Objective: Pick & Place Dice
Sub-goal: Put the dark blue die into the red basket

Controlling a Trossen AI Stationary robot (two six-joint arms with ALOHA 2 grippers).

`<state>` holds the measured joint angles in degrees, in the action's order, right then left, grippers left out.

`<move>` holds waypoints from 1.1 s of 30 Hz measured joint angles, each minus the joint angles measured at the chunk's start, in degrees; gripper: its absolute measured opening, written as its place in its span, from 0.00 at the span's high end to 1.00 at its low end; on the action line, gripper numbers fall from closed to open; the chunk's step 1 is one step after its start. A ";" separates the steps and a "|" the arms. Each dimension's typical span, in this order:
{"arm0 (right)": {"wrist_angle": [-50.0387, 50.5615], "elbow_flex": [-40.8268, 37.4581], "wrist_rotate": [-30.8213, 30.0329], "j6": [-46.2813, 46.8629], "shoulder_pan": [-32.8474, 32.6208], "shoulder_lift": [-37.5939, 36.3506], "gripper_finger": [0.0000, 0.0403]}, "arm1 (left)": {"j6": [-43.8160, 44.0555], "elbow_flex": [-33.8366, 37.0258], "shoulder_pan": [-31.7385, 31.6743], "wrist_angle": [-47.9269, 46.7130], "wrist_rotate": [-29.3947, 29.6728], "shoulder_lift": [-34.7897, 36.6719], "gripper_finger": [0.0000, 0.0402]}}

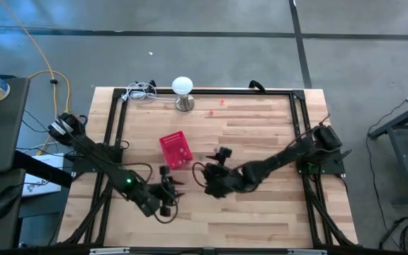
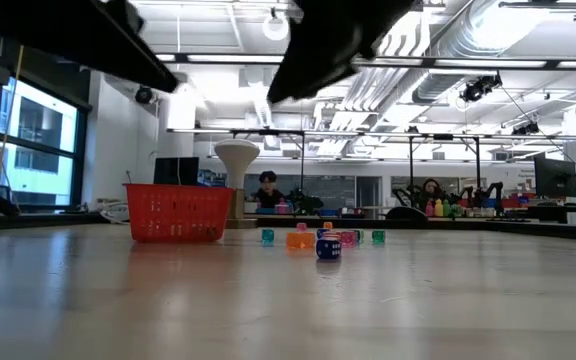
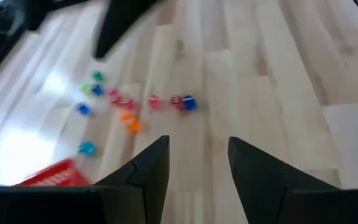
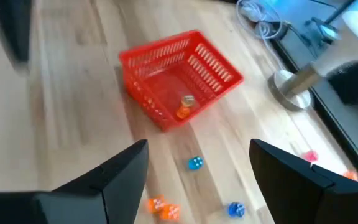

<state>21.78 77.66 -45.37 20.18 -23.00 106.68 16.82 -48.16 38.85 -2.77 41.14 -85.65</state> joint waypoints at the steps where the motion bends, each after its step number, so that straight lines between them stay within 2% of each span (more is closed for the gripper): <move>1: 2.36 0.07 -1.77 2.76 -1.43 -0.58 0.33 | -1.50 0.03 -0.22 1.93 -0.26 -1.41 0.61; 7: 16.64 0.04 -11.75 20.42 -10.26 -3.70 0.33 | -3.95 -0.09 -4.56 16.53 -0.38 -11.70 0.61; 13: 25.06 -0.14 -20.69 30.95 -15.91 -3.94 0.33 | -3.98 0.05 -7.83 32.10 -0.61 -22.40 0.61; 18: 27.45 -0.02 -21.80 34.87 -17.34 -3.97 0.33 | -8.73 -0.24 -8.90 47.57 -2.94 -30.22 0.61; 21: 27.89 -0.04 -22.28 35.26 -17.55 -3.94 0.33 | -9.51 -0.26 -9.23 53.54 -4.42 -33.47 0.61; 23: 27.94 -0.03 -22.20 35.23 -17.63 -3.94 0.33 | -9.50 -0.57 -9.37 55.86 -6.28 -35.09 0.61; 33: 26.44 -2.20 -22.15 35.54 -17.36 -3.94 0.33 | -4.55 -1.44 -12.35 56.37 -6.81 -36.89 0.61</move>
<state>48.22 75.46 -67.53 55.71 -40.36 102.74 12.27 -49.60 26.50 53.60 34.33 -122.54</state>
